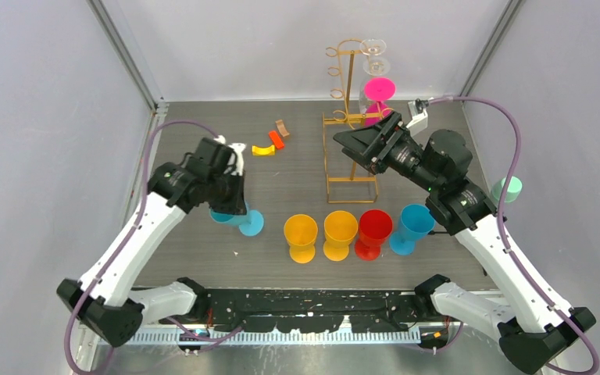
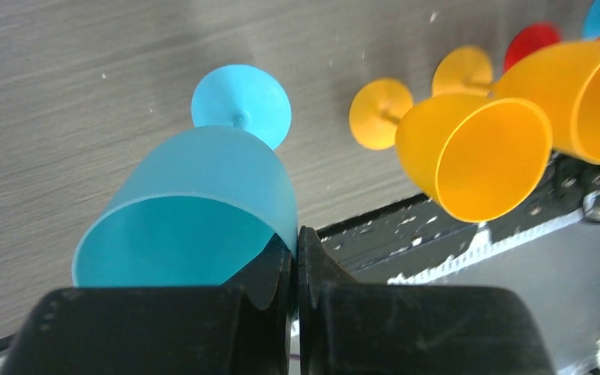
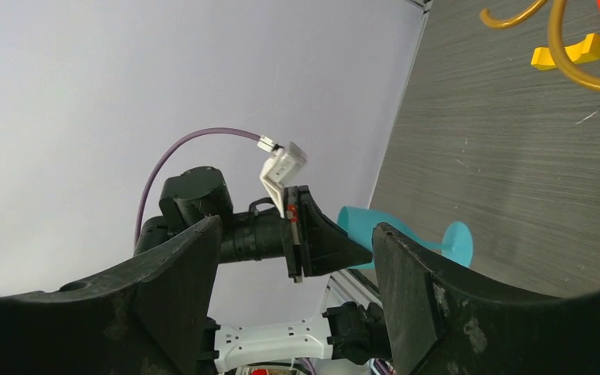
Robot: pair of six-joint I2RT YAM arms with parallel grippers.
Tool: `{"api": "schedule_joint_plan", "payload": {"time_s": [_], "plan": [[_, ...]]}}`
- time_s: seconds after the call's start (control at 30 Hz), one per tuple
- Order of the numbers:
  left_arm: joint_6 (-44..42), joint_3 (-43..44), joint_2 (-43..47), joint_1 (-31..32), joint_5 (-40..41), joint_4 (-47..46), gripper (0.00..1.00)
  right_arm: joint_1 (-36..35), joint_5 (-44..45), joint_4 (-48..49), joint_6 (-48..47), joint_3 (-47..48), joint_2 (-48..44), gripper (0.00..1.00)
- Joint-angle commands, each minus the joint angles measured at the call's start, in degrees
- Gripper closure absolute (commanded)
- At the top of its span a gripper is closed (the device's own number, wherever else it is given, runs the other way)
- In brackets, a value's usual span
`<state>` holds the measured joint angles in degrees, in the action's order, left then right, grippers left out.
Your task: Take the wine glass off the wine glass rack
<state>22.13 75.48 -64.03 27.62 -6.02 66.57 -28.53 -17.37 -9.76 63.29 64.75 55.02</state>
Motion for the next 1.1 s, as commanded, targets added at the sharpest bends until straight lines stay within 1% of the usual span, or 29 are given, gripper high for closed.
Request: {"api": "schedule_joint_plan", "payload": {"time_s": [0.0, 0.07, 0.2, 0.43, 0.6, 0.77, 0.87, 1.07], "plan": [[-1.7, 1.9, -4.5, 7.7, 5.5, 4.8, 1.00, 0.0, 1.1, 0.5, -1.0, -0.1, -0.5, 0.25], [-1.1, 1.6, -6.2, 10.2, 9.2, 5.7, 1.00, 0.0, 1.4, 0.1, -1.1, 0.0, -0.6, 0.25], [0.3, 0.1, -8.7, 13.6, 9.5, 5.6, 1.00, 0.0, 2.0, -0.9, -1.4, 0.0, -1.0, 0.25], [3.4, -2.1, -9.8, 18.7, 9.4, 2.0, 1.00, 0.0, 2.4, -1.1, -0.9, -0.3, -1.1, 0.26], [4.1, -3.3, -11.0, 20.7, 9.7, 0.9, 1.00, 0.0, 2.7, -0.3, 0.2, -1.2, -1.4, 0.26], [4.7, -4.3, -11.5, 21.3, 10.3, 0.2, 1.00, 0.0, 2.7, -0.1, 0.6, -1.5, -1.7, 0.26], [5.0, -4.7, -11.1, 21.3, 10.5, -0.4, 0.95, 0.0, 2.6, -0.1, 0.6, -1.4, -1.8, 0.26], [5.0, -4.5, -9.8, 21.3, 10.2, -0.7, 0.83, 0.0, 2.7, -0.2, 0.6, -1.3, -2.1, 0.26]]}}
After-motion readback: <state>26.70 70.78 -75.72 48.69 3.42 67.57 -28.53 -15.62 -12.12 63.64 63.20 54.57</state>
